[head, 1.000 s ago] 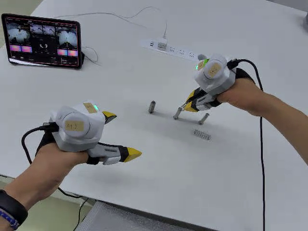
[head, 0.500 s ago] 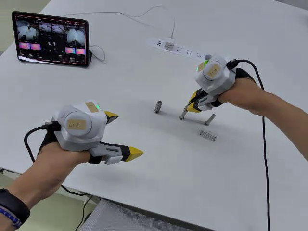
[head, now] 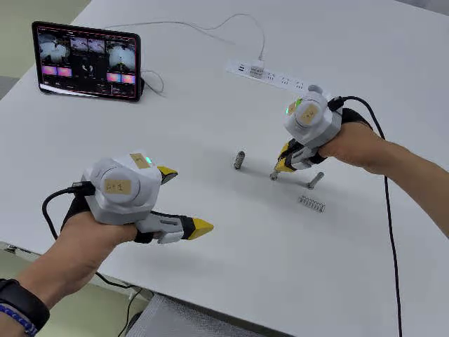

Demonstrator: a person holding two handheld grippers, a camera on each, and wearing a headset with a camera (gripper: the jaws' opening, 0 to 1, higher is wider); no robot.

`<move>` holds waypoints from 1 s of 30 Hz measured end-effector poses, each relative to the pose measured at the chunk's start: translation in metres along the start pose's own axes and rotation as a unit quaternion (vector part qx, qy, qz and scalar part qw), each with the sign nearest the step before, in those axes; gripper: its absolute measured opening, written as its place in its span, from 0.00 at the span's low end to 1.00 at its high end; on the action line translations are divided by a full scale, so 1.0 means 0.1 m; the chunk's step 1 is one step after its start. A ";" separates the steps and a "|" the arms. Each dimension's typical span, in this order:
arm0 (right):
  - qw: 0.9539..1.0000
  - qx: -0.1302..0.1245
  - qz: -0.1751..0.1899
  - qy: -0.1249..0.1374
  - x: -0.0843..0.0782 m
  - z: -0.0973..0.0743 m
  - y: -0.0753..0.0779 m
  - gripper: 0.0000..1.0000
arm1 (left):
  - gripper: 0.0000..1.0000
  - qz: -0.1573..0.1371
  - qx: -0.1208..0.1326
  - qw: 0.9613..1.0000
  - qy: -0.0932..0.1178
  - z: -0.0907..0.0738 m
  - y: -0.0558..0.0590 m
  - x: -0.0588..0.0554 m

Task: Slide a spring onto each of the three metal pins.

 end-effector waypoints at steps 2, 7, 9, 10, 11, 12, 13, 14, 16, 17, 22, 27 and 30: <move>1.000 0.002 -0.002 -0.003 -0.02 0.03 0.00 0.13 | 0.74 0.000 0.002 1.000 0.001 -0.01 -0.01 0.00; 1.000 0.007 0.006 -0.004 -0.05 0.10 -0.01 0.13 | 0.74 -0.004 0.005 1.000 0.003 -0.02 -0.02 0.00; 1.000 0.009 0.003 -0.008 -0.07 0.13 -0.01 0.13 | 0.74 -0.006 0.004 1.000 0.004 -0.02 -0.02 0.00; 1.000 0.010 0.002 -0.008 -0.07 0.14 -0.02 0.13 | 0.74 -0.005 0.005 1.000 0.003 -0.03 -0.02 0.00; 1.000 0.011 0.002 -0.008 -0.08 0.15 -0.02 0.13 | 0.74 -0.005 0.006 1.000 0.002 -0.03 -0.02 0.00; 1.000 0.011 0.002 -0.009 -0.08 0.16 -0.02 0.13 | 0.74 -0.005 0.006 1.000 0.003 -0.04 -0.02 -0.01; 1.000 0.012 0.003 -0.010 -0.09 0.18 -0.02 0.13 | 0.74 -0.006 0.008 1.000 0.003 -0.04 -0.03 -0.01; 1.000 0.013 0.003 -0.010 -0.10 0.19 -0.02 0.13 | 0.74 -0.007 0.008 1.000 0.002 -0.05 -0.03 -0.01; 1.000 0.012 0.001 -0.012 -0.11 0.21 -0.01 0.13 | 0.74 -0.006 0.009 1.000 0.001 -0.05 -0.04 -0.02; 1.000 0.012 0.001 -0.012 -0.11 0.22 -0.01 0.13 | 0.74 -0.006 0.009 1.000 0.001 -0.06 -0.04 -0.02; 1.000 0.013 -0.002 -0.014 -0.12 0.26 0.00 0.13 | 0.74 -0.006 0.012 1.000 0.000 -0.07 -0.06 -0.02; 1.000 0.009 0.002 -0.013 -0.12 0.27 0.03 0.14 | 0.75 -0.005 0.011 1.000 -0.001 -0.06 -0.05 -0.01; 1.000 0.009 0.006 -0.011 -0.11 0.27 0.02 0.17 | 0.75 -0.004 0.010 1.000 0.000 -0.05 -0.05 0.00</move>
Point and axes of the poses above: the centre of the closed fingertips' face, and the gripper's own axes: z roughly forward along the fingers, y roughly to its right, x roughly out of its top, the point moved 6 cm from there along -z, roughly backward along the fingers, and after that the axes turned 7 degrees about y, right-handed, at the moved point
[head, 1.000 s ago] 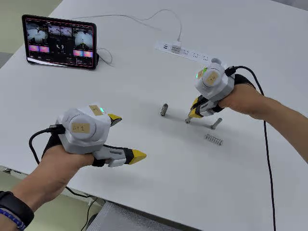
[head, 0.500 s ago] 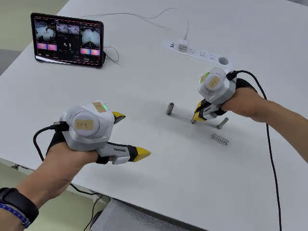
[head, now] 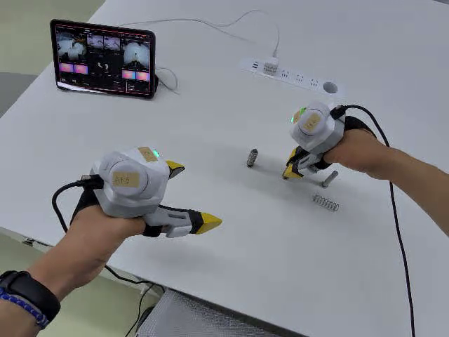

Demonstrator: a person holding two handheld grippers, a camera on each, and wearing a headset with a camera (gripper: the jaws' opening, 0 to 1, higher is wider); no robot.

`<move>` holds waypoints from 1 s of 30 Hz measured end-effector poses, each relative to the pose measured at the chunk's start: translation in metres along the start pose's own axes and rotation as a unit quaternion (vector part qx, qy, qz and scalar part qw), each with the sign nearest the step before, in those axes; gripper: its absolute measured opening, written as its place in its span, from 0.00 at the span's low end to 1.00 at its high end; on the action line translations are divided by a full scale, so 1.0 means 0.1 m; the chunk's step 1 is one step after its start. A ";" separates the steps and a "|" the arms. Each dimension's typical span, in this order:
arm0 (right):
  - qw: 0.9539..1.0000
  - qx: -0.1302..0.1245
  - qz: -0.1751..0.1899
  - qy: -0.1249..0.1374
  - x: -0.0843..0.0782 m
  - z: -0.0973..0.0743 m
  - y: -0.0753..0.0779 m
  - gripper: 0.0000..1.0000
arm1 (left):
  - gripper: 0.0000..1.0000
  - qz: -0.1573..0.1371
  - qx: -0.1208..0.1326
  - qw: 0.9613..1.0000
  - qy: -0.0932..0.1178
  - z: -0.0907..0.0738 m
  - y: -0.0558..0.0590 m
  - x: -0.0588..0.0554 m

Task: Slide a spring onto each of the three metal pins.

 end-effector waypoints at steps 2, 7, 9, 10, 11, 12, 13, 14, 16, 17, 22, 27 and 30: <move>1.000 -0.003 0.008 0.002 0.00 -0.02 0.00 0.22 | 0.75 0.001 -0.002 1.000 0.000 0.01 0.01 0.01; 1.000 -0.017 0.015 0.008 -0.03 -0.12 -0.02 0.32 | 0.75 0.004 -0.007 1.000 0.000 0.04 0.02 0.04; 0.999 -0.025 0.022 0.017 -0.04 -0.19 -0.05 0.36 | 0.75 0.006 -0.010 1.000 0.001 0.06 0.02 0.06; 0.999 -0.031 0.028 0.023 -0.04 -0.22 -0.06 0.37 | 0.75 0.007 -0.012 1.000 0.001 0.07 0.02 0.08; 0.998 -0.039 0.037 0.031 -0.05 -0.26 -0.08 0.38 | 0.75 0.009 -0.013 1.000 0.002 0.09 0.02 0.10; 0.997 -0.045 0.043 0.038 -0.05 -0.29 -0.09 0.41 | 0.75 0.010 -0.014 1.000 0.002 0.10 0.02 0.11; 0.996 -0.052 0.049 0.044 -0.06 -0.34 -0.11 0.43 | 0.75 0.011 -0.016 1.000 0.003 0.12 0.03 0.13; 0.996 -0.058 0.051 0.048 -0.07 -0.38 -0.12 0.44 | 0.75 0.012 -0.018 1.000 0.003 0.13 0.03 0.15; 0.994 -0.070 0.055 0.060 -0.09 -0.45 -0.16 0.45 | 0.75 0.015 -0.021 1.000 0.005 0.17 0.04 0.19; 0.993 -0.075 0.060 0.065 -0.10 -0.48 -0.18 0.46 | 0.75 0.017 -0.024 1.000 0.005 0.18 0.05 0.21; 0.988 -0.097 0.084 0.086 -0.22 -0.59 -0.24 0.49 | 0.76 0.022 -0.033 0.999 0.007 0.26 0.07 0.29; 0.981 -0.115 0.117 0.107 -0.34 -0.68 -0.35 0.50 | 0.76 0.026 -0.041 0.999 0.009 0.34 0.07 0.34; 0.975 -0.131 0.131 0.122 -0.42 -0.74 -0.39 0.51 | 0.76 0.026 -0.045 0.999 0.010 0.38 0.09 0.37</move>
Point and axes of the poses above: the centre of the closed fingertips' face, and the gripper's own axes: z roughly forward along the fingers, y roughly to its right, x roughly out of its top, the point moved 6 cm from there along -z, roughly backward along the fingers, and after that the axes turned 7 degrees about y, right-handed, at the moved point
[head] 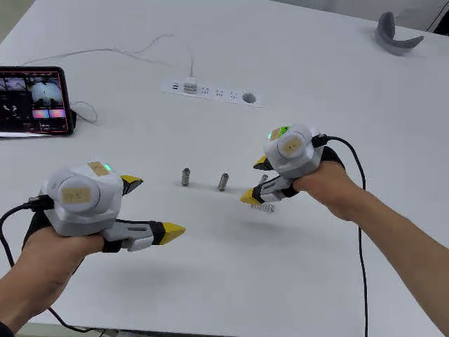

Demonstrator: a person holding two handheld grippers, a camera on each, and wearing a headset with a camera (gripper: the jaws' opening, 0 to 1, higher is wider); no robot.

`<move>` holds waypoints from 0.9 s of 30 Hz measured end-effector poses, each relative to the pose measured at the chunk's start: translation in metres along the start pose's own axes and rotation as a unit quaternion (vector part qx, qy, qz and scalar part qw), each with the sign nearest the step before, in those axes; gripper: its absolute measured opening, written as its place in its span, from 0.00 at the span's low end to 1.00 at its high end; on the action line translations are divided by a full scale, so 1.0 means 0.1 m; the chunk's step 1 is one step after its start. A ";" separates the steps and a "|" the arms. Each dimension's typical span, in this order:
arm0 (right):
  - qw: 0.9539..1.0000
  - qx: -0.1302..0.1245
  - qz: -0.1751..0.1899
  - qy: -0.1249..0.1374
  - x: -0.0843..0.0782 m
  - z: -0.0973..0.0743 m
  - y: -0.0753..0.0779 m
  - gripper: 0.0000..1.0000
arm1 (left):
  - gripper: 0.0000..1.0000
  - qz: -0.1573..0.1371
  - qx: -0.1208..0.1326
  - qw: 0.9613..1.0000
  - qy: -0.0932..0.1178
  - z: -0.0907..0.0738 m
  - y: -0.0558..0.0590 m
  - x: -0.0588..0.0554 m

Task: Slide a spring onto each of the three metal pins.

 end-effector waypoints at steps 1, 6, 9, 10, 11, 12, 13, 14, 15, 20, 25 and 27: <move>1.000 -0.005 0.012 0.008 -0.02 -0.04 -0.03 0.52 | 0.76 0.001 -0.002 1.000 0.001 0.02 0.01 0.01; 0.997 -0.026 0.054 0.041 -0.10 -0.22 -0.13 0.53 | 0.76 0.006 -0.011 1.000 0.001 0.06 0.04 0.04; 0.995 -0.038 0.082 0.050 -0.17 -0.27 -0.19 0.56 | 0.76 0.009 -0.016 1.000 -0.001 0.08 0.05 0.05; 0.995 -0.038 0.082 0.051 -0.19 -0.29 -0.22 0.56 | 0.77 0.009 -0.017 1.000 -0.001 0.09 0.05 0.05; 0.994 -0.043 0.083 0.054 -0.22 -0.31 -0.25 0.57 | 0.77 0.009 -0.018 1.000 -0.001 0.10 0.06 0.05; 0.994 -0.047 0.084 0.056 -0.23 -0.32 -0.27 0.57 | 0.77 0.009 -0.019 1.000 -0.001 0.10 0.06 0.05; 0.993 -0.051 0.088 0.059 -0.25 -0.34 -0.31 0.57 | 0.77 0.009 -0.021 1.000 -0.001 0.11 0.07 0.06; 0.992 -0.055 0.095 0.064 -0.26 -0.36 -0.33 0.57 | 0.77 0.009 -0.022 1.000 -0.002 0.12 0.07 0.06; 0.991 -0.059 0.103 0.070 -0.27 -0.37 -0.34 0.58 | 0.77 0.010 -0.023 1.000 -0.002 0.12 0.07 0.06; 0.982 -0.080 0.139 0.098 -0.31 -0.48 -0.43 0.62 | 0.77 0.014 -0.030 0.999 -0.005 0.15 0.09 0.07; 0.975 -0.099 0.167 0.111 -0.40 -0.62 -0.48 0.66 | 0.78 0.016 -0.032 0.999 -0.002 0.15 0.07 0.11; 0.972 -0.108 0.176 0.116 -0.43 -0.68 -0.49 0.68 | 0.78 0.017 -0.032 0.999 -0.001 0.16 0.06 0.12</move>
Point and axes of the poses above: the centre of the closed fingertips' face, and the gripper's own axes: z roughly forward along the fingers, y roughly to its right, x roughly out of its top, the point moved 6 cm from there along -z, roughly backward along the fingers, and after that the axes turned 7 degrees about y, right-handed, at the moved point
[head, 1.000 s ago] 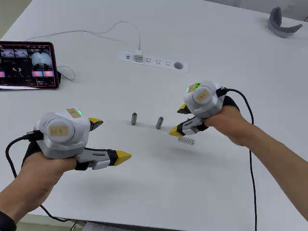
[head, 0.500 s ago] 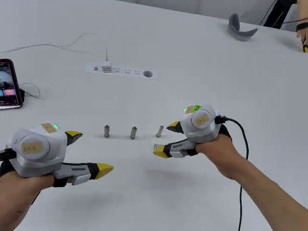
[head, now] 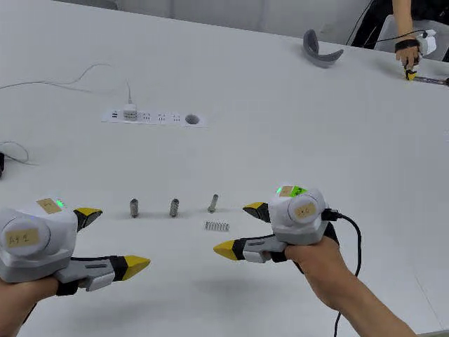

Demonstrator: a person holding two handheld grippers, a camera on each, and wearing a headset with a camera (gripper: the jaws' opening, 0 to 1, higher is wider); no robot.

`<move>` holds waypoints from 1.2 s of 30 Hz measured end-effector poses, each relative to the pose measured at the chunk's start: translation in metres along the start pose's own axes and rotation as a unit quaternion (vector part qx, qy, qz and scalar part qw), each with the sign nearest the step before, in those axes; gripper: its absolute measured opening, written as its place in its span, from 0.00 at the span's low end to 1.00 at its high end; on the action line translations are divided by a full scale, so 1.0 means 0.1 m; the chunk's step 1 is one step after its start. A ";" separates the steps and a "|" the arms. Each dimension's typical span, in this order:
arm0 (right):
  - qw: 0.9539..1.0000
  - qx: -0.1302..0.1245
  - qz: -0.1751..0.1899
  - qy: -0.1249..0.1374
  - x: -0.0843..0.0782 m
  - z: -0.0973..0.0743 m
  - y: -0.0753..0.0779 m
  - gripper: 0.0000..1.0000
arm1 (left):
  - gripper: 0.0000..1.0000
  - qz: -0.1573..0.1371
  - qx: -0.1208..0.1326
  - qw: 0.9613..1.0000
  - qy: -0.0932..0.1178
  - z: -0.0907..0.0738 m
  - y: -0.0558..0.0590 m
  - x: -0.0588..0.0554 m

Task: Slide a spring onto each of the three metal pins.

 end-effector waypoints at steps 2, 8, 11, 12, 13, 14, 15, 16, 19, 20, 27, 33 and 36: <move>1.000 -0.006 0.010 0.006 -0.02 -0.06 0.00 0.69 | 0.78 -0.001 0.000 1.000 0.000 0.00 -0.01 0.00; 0.999 -0.026 0.029 0.021 -0.07 -0.23 0.01 0.74 | 0.80 -0.003 0.000 1.000 -0.001 0.01 -0.03 0.00; 0.998 -0.033 0.039 0.022 -0.12 -0.31 0.02 0.75 | 0.80 -0.001 0.000 1.000 -0.002 0.01 -0.04 0.00; 0.998 -0.034 0.041 0.023 -0.14 -0.32 0.02 0.75 | 0.80 -0.001 0.000 1.000 -0.002 0.02 -0.04 0.00; 0.998 -0.034 0.042 0.024 -0.15 -0.34 0.02 0.75 | 0.80 -0.001 0.000 1.000 -0.003 0.03 -0.04 0.00; 0.998 -0.035 0.044 0.024 -0.18 -0.36 0.01 0.75 | 0.80 -0.001 0.000 1.000 -0.003 0.03 -0.03 0.00; 0.998 -0.036 0.045 0.022 -0.20 -0.37 0.02 0.76 | 0.80 -0.002 0.000 1.000 -0.003 0.04 -0.03 0.01; 0.998 -0.038 0.047 0.019 -0.23 -0.39 0.02 0.76 | 0.80 -0.001 -0.001 1.000 -0.003 0.05 -0.02 0.01; 0.997 -0.046 0.056 0.021 -0.28 -0.43 0.04 0.77 | 0.81 0.002 -0.006 1.000 -0.003 0.08 0.02 0.03; 0.997 -0.047 0.059 0.023 -0.29 -0.45 0.04 0.77 | 0.81 0.002 -0.007 1.000 -0.003 0.09 0.03 0.03; 0.995 -0.056 0.074 0.026 -0.38 -0.52 0.04 0.78 | 0.81 0.003 -0.012 1.000 -0.004 0.13 0.06 0.04; 0.995 -0.058 0.085 0.022 -0.46 -0.55 0.04 0.79 | 0.81 0.005 -0.017 1.000 -0.007 0.15 0.09 0.03; 0.994 -0.057 0.089 0.020 -0.50 -0.55 0.03 0.80 | 0.81 0.006 -0.017 1.000 -0.009 0.15 0.10 0.03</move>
Point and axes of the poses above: the centre of the closed fingertips' face, and the gripper's own axes: z roughly forward along the fingers, y roughly to its right, x roughly out of its top, the point moved 6 cm from there along -z, roughly backward along the fingers, and after that the axes turned 7 degrees about y, right-handed, at the moved point
